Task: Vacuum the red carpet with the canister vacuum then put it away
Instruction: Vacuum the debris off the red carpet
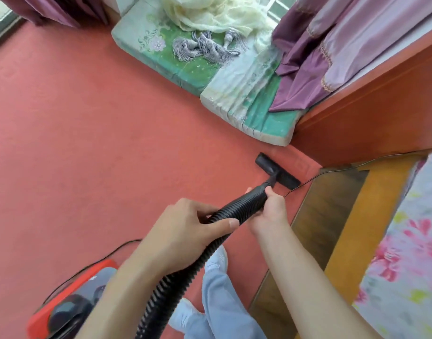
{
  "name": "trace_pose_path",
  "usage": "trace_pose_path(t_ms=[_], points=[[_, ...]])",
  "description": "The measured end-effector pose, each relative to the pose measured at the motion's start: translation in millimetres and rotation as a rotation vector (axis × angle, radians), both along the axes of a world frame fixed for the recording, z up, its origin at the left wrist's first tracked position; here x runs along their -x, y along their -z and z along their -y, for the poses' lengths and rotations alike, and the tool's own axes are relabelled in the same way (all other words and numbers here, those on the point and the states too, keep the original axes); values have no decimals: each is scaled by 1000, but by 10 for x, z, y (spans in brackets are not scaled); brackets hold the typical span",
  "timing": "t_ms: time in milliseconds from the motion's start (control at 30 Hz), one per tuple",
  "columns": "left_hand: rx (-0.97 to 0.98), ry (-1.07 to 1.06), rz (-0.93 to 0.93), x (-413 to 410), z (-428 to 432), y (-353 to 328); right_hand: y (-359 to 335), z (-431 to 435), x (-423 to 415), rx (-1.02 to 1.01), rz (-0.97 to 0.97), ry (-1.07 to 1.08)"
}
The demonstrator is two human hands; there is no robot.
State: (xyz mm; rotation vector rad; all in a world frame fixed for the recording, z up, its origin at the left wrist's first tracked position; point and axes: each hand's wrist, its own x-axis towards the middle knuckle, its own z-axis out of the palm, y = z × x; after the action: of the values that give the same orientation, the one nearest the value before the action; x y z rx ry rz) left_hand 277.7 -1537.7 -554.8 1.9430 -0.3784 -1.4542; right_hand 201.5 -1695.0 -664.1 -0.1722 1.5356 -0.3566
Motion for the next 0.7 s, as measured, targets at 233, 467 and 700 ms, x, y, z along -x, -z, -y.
trace_pose_path(t_ms=[233,467,700], points=[[1,-6,42,630,511,500,321,500,496,56,-32,20],[-41,-9,-72,810,640,608,397,554,669,76,-80,-162],[-52,22,-101,850,337,460,362,181,810,83,-186,-270]])
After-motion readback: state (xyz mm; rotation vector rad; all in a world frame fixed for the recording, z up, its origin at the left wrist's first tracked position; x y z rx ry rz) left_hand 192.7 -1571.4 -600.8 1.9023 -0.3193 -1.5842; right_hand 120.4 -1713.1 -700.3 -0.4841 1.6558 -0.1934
